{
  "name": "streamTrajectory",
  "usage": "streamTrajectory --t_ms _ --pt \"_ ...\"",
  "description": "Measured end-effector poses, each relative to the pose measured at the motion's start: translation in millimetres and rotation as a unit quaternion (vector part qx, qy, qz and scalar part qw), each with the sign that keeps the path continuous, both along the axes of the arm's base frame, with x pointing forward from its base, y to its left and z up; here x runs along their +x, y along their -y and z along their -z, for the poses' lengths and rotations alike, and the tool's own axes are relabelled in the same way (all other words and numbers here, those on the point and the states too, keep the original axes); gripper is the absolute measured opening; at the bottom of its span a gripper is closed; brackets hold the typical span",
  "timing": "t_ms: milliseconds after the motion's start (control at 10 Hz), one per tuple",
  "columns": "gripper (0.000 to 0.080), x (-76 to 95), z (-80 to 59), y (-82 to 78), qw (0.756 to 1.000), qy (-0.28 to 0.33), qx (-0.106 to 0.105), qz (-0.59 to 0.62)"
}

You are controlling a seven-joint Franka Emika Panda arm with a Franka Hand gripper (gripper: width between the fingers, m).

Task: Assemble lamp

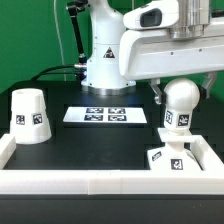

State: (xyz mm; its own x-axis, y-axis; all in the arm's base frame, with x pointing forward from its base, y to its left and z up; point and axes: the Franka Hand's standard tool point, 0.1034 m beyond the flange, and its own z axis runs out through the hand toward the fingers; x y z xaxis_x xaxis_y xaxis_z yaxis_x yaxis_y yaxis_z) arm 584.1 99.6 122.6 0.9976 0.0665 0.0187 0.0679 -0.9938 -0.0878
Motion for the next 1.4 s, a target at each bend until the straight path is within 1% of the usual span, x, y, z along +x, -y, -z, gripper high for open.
streamTrajectory --t_ms 100,300,600,800,900,1000,1200,1300,1400 --pt "0.0577 -0.1 0.1 -0.9 0.999 -0.005 0.004 0.053" --pt "0.0578 -0.1 0.2 -2.0 0.994 -0.009 0.007 0.106" --pt "0.0579 -0.5 0.4 -4.2 0.98 -0.018 0.009 0.196" --pt "0.0579 -0.4 0.1 -4.0 0.963 -0.025 0.011 0.268" --pt "0.0579 -1.5 -0.1 -3.9 0.942 -0.034 0.016 0.333" --pt "0.0579 -1.8 0.2 -3.7 0.927 -0.04 0.02 0.373" --pt "0.0579 -1.4 0.5 -1.4 0.888 -0.054 0.032 0.455" --pt "0.0579 -1.6 0.7 -1.5 0.876 -0.058 0.032 0.478" --pt "0.0579 -2.0 0.9 -2.2 0.856 -0.062 0.032 0.513"
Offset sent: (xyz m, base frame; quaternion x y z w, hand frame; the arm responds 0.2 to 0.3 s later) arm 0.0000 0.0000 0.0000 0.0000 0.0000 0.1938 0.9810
